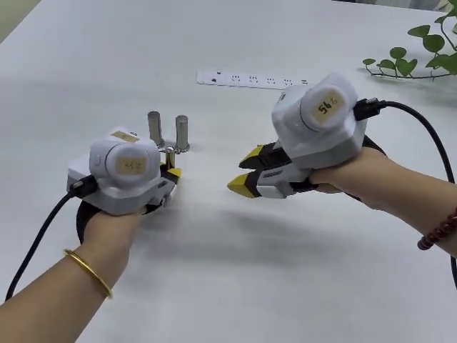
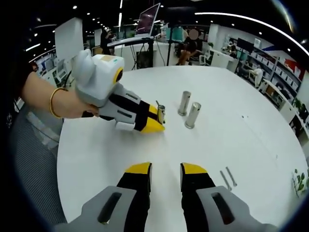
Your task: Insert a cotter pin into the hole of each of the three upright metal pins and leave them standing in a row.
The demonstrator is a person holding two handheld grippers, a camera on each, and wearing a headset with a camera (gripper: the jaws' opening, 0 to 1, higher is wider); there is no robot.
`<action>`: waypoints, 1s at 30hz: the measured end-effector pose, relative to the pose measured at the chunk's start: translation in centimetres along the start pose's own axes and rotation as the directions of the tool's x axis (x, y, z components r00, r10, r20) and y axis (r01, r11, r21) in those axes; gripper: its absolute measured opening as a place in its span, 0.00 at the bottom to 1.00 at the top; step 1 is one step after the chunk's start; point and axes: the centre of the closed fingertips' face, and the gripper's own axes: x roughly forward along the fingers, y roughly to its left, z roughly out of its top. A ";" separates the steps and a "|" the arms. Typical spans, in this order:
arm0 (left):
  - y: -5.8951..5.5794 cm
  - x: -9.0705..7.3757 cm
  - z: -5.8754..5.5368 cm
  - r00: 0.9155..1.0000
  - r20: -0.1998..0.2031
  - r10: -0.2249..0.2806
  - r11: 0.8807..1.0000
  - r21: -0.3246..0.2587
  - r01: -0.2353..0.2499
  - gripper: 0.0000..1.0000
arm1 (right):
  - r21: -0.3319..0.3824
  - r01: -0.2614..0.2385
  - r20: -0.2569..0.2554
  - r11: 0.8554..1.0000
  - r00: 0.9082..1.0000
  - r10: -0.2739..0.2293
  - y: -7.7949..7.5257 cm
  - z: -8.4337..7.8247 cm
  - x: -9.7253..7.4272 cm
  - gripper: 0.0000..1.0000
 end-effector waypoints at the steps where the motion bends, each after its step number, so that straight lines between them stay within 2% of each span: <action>1: 0.1 0.0 -0.1 1.000 -0.002 0.000 1.000 -0.001 0.000 0.05 | 0.002 0.000 0.000 1.000 1.000 0.000 0.0 -0.1 0.0 0.19; 7: 0.4 0.2 -0.7 1.000 -0.019 0.002 1.000 0.001 -0.002 0.05 | 0.022 0.018 0.007 1.000 1.000 -0.018 -0.3 -0.4 -0.1 0.18; 15: 0.1 0.1 -0.7 1.000 0.001 -0.009 1.000 -0.009 0.009 0.06 | 0.051 0.028 0.004 0.998 1.000 -0.028 -0.4 -1.1 -0.2 0.16; 21: 0.1 0.0 -0.7 1.000 0.002 -0.012 1.000 -0.017 0.012 0.06 | 0.064 0.016 0.001 0.998 1.000 -0.016 0.3 -1.6 0.1 0.17; 25: 0.1 0.0 -1.4 1.000 -0.029 -0.011 1.000 -0.007 0.010 0.06 | 0.054 0.011 -0.008 0.998 1.000 -0.011 0.5 -1.8 0.2 0.18; 30: 0.3 -0.2 -1.6 0.999 -0.032 -0.007 1.000 -0.008 0.007 0.13 | 0.057 0.019 -0.007 0.998 1.000 -0.019 0.3 -1.7 0.1 0.19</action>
